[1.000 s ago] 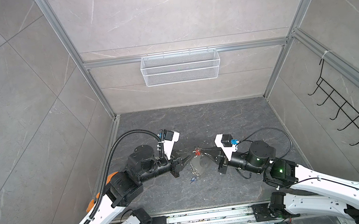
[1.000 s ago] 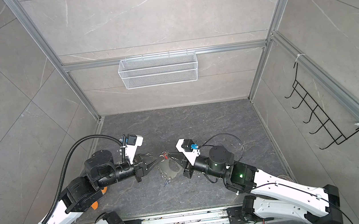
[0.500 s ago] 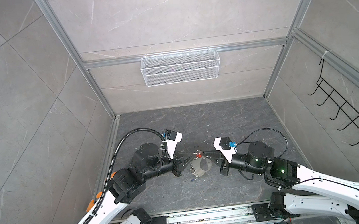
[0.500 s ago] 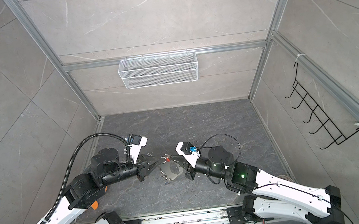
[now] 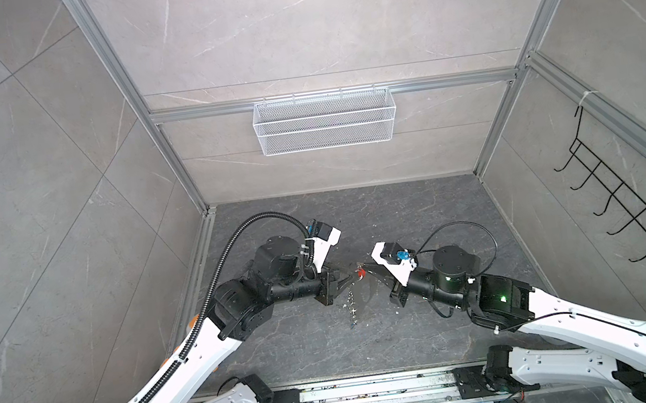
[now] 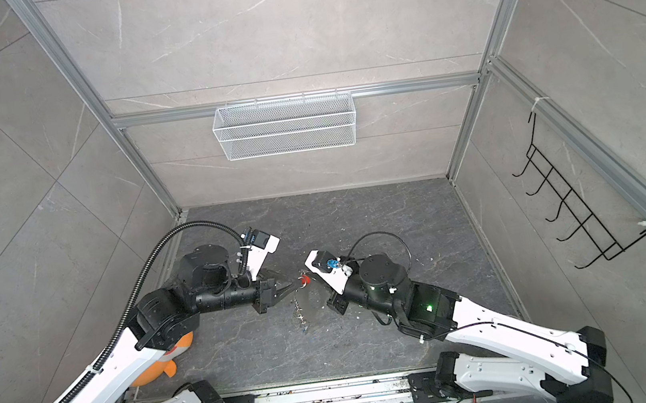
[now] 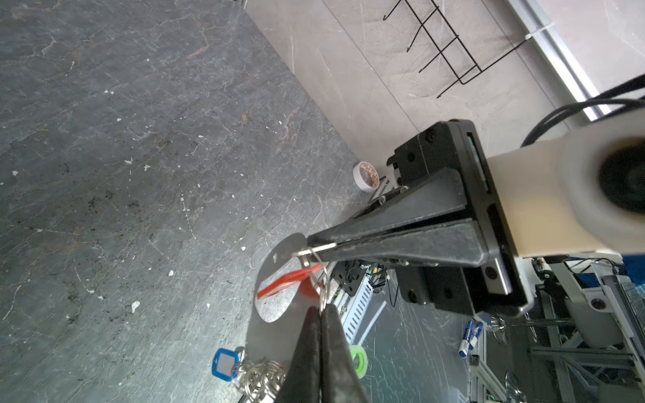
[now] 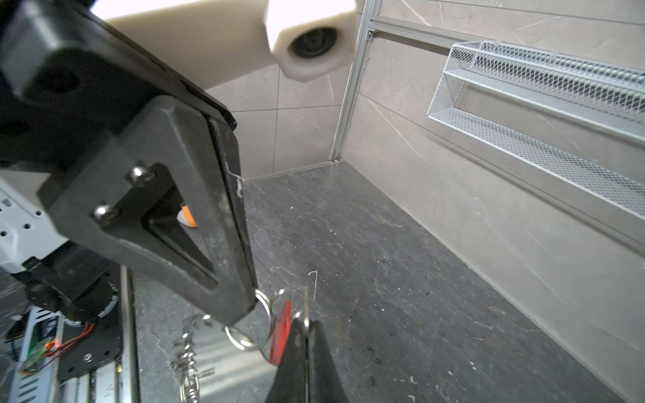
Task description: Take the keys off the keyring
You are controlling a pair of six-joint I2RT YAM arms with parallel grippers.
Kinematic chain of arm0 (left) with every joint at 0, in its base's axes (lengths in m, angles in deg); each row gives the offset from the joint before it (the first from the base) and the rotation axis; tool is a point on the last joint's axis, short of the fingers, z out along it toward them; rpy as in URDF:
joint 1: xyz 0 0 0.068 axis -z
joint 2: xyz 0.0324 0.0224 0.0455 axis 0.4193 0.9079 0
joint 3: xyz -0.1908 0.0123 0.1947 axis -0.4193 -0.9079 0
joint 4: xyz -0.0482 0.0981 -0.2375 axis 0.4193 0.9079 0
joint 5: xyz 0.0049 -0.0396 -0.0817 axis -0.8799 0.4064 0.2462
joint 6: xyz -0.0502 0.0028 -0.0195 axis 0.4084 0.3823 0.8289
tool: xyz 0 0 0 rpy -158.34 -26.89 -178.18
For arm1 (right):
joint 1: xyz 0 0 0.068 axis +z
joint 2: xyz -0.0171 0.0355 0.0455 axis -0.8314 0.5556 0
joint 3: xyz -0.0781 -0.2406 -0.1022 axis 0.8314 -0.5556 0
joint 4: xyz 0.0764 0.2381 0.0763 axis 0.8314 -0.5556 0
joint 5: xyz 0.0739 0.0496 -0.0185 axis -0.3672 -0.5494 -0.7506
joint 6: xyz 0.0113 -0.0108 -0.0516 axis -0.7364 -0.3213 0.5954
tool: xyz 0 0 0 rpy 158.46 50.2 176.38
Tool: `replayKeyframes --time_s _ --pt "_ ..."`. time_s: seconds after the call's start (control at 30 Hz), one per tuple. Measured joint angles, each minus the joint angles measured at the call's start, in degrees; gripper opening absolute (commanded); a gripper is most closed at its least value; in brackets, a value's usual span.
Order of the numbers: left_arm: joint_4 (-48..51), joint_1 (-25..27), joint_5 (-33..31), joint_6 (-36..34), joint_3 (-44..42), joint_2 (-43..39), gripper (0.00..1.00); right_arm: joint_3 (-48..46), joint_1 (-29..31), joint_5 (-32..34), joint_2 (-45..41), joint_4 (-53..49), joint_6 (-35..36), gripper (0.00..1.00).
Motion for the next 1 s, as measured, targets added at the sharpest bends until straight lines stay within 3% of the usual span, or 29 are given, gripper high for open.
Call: replayKeyframes --time_s 0.47,1.0 --pt "2.8 -0.7 -3.4 5.0 1.2 2.1 0.00 0.8 0.4 2.4 4.8 4.2 8.6 0.00" --pt "4.7 -0.6 -6.5 6.3 3.6 1.5 0.00 0.8 4.5 10.6 5.1 9.4 16.6 0.00"
